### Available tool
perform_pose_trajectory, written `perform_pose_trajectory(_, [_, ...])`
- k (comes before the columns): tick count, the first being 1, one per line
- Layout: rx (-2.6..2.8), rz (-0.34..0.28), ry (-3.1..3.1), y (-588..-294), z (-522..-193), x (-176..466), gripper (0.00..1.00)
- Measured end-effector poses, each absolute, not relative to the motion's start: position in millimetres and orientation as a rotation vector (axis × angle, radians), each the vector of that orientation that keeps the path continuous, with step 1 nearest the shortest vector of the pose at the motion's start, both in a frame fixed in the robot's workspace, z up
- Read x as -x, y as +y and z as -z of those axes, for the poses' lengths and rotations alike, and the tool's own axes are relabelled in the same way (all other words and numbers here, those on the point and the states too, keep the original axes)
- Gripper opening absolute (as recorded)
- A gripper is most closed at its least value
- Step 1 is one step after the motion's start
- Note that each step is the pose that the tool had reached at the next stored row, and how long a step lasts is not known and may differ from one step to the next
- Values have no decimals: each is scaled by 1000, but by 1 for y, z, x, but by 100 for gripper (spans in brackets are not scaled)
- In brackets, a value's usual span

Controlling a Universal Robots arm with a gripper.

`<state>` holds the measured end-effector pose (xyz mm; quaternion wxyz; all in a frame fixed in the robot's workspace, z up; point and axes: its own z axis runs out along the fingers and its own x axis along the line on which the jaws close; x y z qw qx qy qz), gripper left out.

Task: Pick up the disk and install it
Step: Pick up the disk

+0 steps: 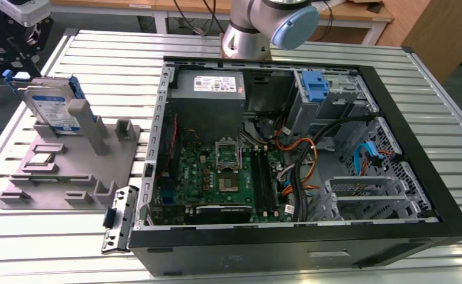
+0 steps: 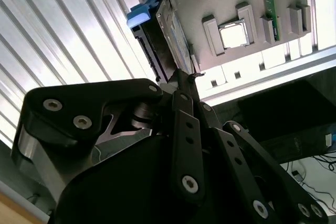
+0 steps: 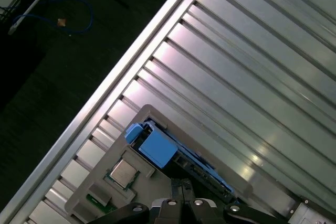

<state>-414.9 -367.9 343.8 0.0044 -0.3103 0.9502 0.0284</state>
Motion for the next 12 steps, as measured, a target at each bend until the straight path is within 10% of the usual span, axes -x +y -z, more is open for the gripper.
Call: perform_pose_trajectory(12, [1040,-89,2955,-368,-344,415,10])
